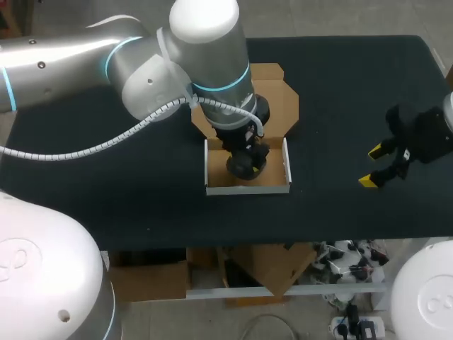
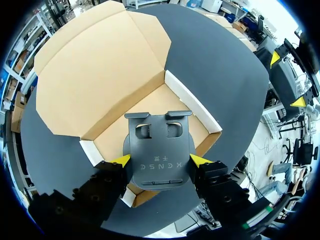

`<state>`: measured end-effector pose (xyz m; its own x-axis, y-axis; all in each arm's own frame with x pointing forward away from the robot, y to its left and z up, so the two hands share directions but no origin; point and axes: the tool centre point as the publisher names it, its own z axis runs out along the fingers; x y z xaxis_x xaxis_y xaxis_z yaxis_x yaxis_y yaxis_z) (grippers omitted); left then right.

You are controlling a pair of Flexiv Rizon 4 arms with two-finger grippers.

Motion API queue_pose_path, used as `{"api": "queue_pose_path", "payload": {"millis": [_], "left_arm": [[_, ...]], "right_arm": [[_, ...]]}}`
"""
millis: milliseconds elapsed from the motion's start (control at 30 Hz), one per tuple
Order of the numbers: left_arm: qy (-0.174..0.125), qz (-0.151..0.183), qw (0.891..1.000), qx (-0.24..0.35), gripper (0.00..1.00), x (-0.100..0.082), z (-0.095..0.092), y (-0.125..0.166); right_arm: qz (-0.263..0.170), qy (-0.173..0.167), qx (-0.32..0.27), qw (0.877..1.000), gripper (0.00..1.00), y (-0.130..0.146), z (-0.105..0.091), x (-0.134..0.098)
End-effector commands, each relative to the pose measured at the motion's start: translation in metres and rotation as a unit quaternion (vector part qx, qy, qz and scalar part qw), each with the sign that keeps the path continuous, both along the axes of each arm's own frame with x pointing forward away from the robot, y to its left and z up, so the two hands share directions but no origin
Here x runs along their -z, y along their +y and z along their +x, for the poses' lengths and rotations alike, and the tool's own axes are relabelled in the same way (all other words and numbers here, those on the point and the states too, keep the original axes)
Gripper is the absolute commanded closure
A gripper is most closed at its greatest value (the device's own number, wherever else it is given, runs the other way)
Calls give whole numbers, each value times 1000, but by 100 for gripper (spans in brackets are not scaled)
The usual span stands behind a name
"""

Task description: Assemble the packaging by folding the flat box into shape, placing the metal phone stand inside, and closing the box properly

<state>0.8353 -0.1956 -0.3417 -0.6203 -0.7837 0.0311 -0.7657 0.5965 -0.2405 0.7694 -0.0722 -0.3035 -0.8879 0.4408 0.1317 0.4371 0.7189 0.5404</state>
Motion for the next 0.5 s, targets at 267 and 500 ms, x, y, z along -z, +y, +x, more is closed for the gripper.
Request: {"api": "queue_pose_path", "payload": {"millis": [267,500], "left_arm": [[9,1,1000,-1,100,23,21,-9],[14,4,1000,-3,100,33,30,-9]], "right_arm": [[0,0,0,1000,0,0,-1,-1],[0,0,0,1000,0,0,-1,-1]]}}
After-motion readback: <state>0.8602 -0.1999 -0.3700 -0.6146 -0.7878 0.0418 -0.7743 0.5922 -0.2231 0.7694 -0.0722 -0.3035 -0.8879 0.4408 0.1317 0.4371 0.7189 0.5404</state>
